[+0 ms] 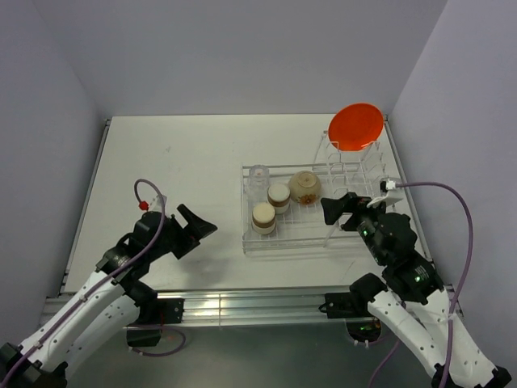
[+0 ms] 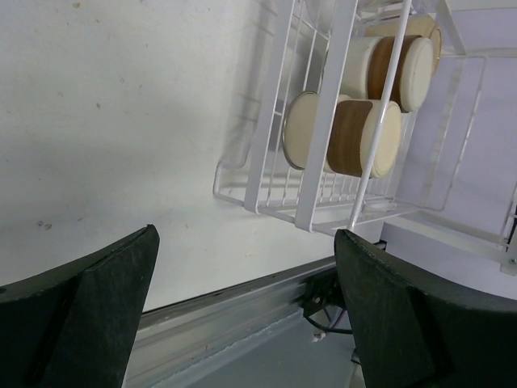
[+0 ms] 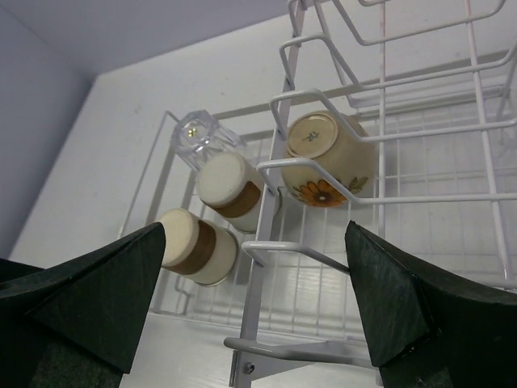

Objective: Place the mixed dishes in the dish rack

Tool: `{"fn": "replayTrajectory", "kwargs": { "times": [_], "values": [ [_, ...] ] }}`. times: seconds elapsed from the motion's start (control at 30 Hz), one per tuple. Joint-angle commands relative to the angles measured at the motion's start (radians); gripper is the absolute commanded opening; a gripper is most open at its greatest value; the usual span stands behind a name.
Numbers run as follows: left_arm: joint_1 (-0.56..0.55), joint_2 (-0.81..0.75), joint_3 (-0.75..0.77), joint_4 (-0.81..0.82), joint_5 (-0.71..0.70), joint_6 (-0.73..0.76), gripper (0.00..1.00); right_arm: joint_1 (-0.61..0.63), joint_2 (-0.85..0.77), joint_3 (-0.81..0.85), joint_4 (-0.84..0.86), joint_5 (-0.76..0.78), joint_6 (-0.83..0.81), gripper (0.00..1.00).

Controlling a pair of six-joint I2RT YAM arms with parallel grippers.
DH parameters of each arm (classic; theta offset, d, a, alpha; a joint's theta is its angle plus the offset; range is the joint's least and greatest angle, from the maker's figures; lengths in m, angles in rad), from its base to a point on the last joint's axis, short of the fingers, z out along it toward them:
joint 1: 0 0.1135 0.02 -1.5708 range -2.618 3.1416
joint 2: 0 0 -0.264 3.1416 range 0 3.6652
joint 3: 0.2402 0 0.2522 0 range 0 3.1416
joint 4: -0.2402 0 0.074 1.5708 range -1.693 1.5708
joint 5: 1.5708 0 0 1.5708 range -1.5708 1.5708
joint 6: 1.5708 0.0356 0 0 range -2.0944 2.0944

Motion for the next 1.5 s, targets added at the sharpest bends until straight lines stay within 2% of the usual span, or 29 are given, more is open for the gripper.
{"fn": "replayTrajectory", "kwargs": {
  "times": [0.0, 0.1, 0.3, 0.57, 0.67, 0.8, 1.2, 1.3, 1.4, 1.47],
  "values": [
    [-0.004, -0.067, -0.027, 0.017, 0.038, -0.023, 0.98, 0.009, -0.070, -0.067, -0.014, -0.068, 0.149, 1.00],
    [-0.004, -0.115, -0.034, 0.002, 0.045, -0.031, 0.99, 0.011, -0.100, -0.082, -0.010, -0.097, 0.179, 1.00],
    [-0.004, -0.173, -0.021, -0.041, 0.050, -0.021, 0.99, 0.009, -0.146, -0.050, 0.009, -0.189, 0.110, 1.00],
    [-0.004, -0.205, -0.047, -0.023, 0.099, -0.015, 0.99, 0.009, -0.251, -0.029, 0.013, -0.229, 0.123, 1.00],
    [-0.004, -0.217, -0.058, -0.015, 0.101, -0.021, 0.99, 0.009, -0.270, -0.027, 0.024, -0.198, 0.097, 1.00],
    [-0.004, -0.218, -0.069, -0.001, 0.116, -0.024, 0.99, 0.009, -0.226, 0.011, 0.015, -0.127, 0.059, 1.00],
    [-0.004, -0.162, -0.106, 0.065, 0.154, 0.002, 0.99, 0.009, -0.164, 0.109, 0.098, -0.096, -0.021, 1.00],
    [-0.004, -0.136, -0.116, 0.106, 0.188, 0.006, 0.99, 0.009, -0.149, 0.134, 0.113, -0.130, -0.018, 1.00],
    [-0.004, -0.118, -0.106, 0.115, 0.212, 0.023, 0.94, 0.009, -0.138, 0.149, 0.133, -0.203, 0.011, 1.00],
    [-0.004, -0.128, -0.095, 0.094, 0.211, 0.028, 0.86, 0.011, -0.138, 0.154, 0.150, -0.280, 0.027, 1.00]
  ]
}}
